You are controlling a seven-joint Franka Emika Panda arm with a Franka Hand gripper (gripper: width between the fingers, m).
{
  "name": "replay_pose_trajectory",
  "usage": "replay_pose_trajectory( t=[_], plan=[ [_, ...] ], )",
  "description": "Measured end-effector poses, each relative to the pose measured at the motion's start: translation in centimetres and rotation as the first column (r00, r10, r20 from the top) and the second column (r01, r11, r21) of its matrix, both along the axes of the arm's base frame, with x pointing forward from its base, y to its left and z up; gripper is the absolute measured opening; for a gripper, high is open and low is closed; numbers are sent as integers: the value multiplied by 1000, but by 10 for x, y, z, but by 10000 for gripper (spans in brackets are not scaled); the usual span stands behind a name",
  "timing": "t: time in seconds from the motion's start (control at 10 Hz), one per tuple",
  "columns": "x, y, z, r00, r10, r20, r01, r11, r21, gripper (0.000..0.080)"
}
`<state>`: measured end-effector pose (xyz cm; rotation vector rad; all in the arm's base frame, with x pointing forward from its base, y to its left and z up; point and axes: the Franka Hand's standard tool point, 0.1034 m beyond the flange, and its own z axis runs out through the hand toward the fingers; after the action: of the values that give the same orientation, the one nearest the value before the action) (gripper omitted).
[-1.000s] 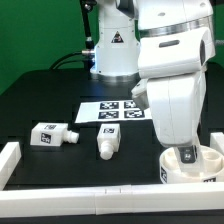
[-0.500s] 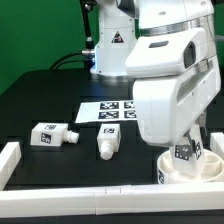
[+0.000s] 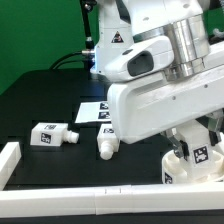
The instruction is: Assemble stool
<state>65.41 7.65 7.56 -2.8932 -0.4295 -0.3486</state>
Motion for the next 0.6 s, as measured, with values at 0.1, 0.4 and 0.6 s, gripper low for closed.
replay_pose_trajectory(
  t=[0.1,0.4,0.6],
  plan=[
    [0,1,0,1000,-28,-7,28,1000,7,334],
    [1,1,1,982,-184,-44,186,982,41,334],
    [3,7,2,885,-460,-79,466,878,107,334]
  ],
)
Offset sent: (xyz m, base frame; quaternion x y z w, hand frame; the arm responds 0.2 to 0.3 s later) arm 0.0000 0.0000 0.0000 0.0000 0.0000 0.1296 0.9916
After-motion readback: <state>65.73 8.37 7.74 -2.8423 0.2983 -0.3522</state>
